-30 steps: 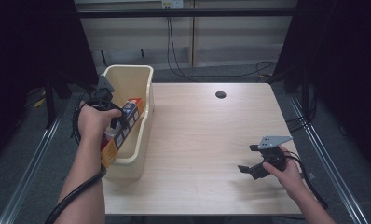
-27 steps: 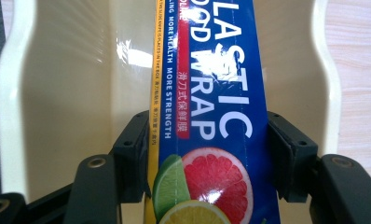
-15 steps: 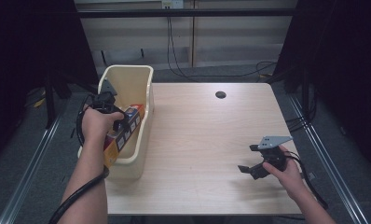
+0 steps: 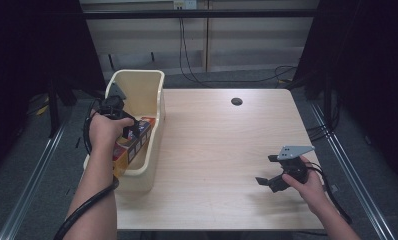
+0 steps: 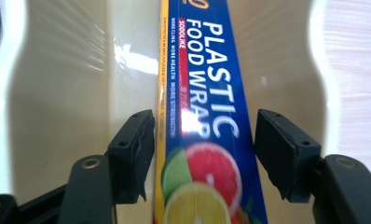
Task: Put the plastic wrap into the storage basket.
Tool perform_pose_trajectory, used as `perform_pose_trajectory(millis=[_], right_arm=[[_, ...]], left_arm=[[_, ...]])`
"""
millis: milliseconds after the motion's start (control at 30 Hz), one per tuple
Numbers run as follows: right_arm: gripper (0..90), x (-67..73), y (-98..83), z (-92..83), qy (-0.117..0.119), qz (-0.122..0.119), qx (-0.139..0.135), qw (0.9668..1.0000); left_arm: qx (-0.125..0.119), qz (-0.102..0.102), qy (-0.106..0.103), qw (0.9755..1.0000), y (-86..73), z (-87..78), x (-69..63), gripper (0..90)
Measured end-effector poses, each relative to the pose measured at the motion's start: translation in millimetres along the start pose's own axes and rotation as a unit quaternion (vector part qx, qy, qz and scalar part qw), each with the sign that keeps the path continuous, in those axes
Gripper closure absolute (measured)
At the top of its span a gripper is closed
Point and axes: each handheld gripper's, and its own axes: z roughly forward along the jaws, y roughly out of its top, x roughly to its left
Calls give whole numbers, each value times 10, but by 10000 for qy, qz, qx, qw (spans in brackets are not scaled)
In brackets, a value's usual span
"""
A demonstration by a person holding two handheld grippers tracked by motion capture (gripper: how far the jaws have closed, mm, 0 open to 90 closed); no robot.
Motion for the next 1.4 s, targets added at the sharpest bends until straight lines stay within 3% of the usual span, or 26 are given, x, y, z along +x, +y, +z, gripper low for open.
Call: perform_pose_trajectory(millis=[200, 400, 567, 800, 1133, 1400], right_arm=[[21, 2, 1, -1, -4, 0, 0, 10000], [21, -2, 2, -7, 2, -1, 1, 10000], [21, 6, -8, -20, -7, 1, 15, 10000], [21, 17, -12, -55, -53, 28, -31, 10000], [21, 22, -10, -46, -58, 28, -52, 10000], [21, 25, -10, -50, -35, 21, -58, 10000]], left_arm=[[-221, -33, -94, 9997, -1, -115, -1, 354], [-453, 188, -299, 9983, 14, -184, -108, 272], [-685, 350, -510, 9957, 18, -226, -217, 220], [-735, 551, -690, 9934, 20, -196, -393, 174], [-930, 940, -961, 9865, 31, -173, -665, 149], [-908, 1131, -1105, 9832, 32, -90, -867, 108]])
